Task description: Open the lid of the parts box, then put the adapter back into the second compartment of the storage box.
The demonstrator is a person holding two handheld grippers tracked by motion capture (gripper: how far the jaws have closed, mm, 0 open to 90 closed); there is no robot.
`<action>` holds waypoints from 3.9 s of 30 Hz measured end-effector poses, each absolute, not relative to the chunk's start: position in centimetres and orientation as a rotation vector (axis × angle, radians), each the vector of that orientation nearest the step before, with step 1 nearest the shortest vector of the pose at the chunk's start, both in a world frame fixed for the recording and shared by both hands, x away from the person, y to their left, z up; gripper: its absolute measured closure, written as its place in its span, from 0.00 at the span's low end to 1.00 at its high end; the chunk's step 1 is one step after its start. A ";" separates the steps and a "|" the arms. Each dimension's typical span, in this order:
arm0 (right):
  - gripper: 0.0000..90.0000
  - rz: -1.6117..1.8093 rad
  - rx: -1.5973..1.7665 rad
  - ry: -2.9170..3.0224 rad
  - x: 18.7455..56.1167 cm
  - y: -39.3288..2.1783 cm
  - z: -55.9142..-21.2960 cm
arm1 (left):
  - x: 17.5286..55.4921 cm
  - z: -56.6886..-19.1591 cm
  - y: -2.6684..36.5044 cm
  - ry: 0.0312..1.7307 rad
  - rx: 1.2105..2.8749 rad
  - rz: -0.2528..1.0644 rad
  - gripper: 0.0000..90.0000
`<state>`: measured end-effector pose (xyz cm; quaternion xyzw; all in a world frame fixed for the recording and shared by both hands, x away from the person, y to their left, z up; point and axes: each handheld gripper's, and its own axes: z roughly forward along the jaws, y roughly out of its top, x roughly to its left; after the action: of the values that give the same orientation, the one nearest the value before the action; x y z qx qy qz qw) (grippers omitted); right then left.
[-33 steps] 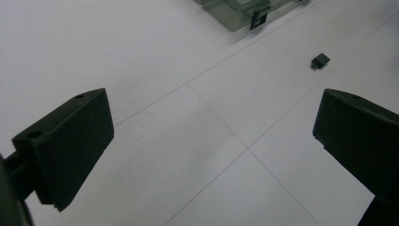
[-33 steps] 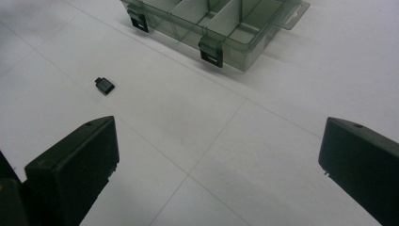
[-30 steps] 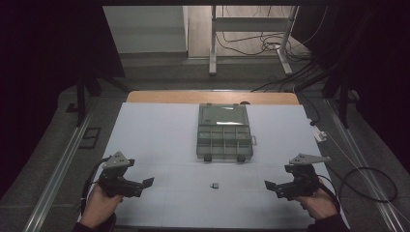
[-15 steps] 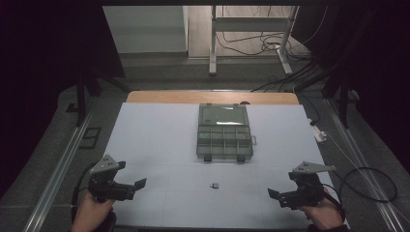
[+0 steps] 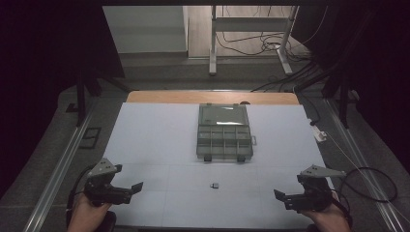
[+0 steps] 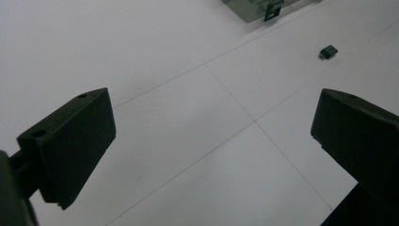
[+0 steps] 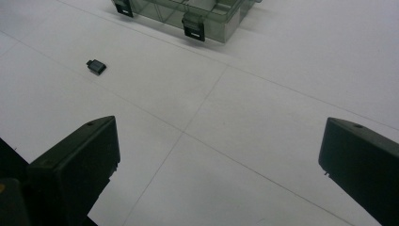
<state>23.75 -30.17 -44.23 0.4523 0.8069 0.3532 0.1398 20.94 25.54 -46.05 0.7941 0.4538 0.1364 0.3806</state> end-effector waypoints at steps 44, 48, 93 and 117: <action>0.00 1.097 1.148 2.463 25.8 -27.4 -44.3 | 21.3 -46.2 25.5 1.174 2.039 0.319 0.01; 0.00 1.094 1.138 2.484 26.2 -26.8 -44.3 | 21.3 -46.2 25.6 1.175 2.033 0.316 0.01; 0.00 1.022 0.963 2.659 29.4 -20.1 -46.1 | 21.3 -46.2 25.8 1.180 2.020 0.303 0.00; 0.00 0.895 0.899 2.752 30.4 -16.0 -47.2 | 21.4 -46.3 25.7 1.167 2.028 0.298 0.00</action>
<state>30.39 -15.99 -47.23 0.2963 0.9067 0.2948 0.0559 21.36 25.72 -46.26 0.7948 0.4574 0.1166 0.3814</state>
